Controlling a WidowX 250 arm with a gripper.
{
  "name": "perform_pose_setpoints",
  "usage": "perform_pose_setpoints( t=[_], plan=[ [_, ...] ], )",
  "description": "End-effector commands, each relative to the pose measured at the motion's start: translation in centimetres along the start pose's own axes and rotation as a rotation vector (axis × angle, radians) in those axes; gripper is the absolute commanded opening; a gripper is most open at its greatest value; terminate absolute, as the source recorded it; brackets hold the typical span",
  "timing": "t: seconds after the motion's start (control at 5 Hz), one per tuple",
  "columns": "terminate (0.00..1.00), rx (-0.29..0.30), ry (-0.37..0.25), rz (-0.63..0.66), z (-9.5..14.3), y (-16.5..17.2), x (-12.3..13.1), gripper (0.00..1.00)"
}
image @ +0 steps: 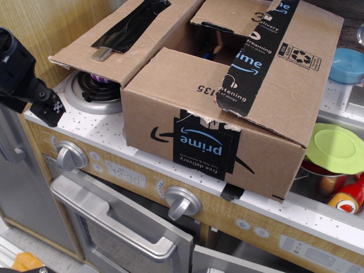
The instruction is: Close large4fbox flaps
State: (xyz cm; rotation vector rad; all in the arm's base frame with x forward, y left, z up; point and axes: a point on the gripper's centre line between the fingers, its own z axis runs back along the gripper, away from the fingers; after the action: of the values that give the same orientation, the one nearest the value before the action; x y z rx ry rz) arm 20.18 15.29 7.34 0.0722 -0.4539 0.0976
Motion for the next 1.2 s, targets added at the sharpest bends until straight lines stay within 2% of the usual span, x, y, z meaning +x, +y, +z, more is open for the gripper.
perform_pose_setpoints(
  t=[0.0,0.4,0.6,1.0],
  plan=[
    [0.0,0.026,-0.092,-0.045,-0.4,1.1,3.4,1.0],
    [0.0,0.082,-0.178,-0.072,1.2,0.7,6.6,1.0],
    [0.0,0.136,-0.234,-0.074,2.5,0.2,7.3,1.0],
    [0.0,0.176,-0.273,-0.073,4.8,-1.1,8.1,1.0]
  ],
)
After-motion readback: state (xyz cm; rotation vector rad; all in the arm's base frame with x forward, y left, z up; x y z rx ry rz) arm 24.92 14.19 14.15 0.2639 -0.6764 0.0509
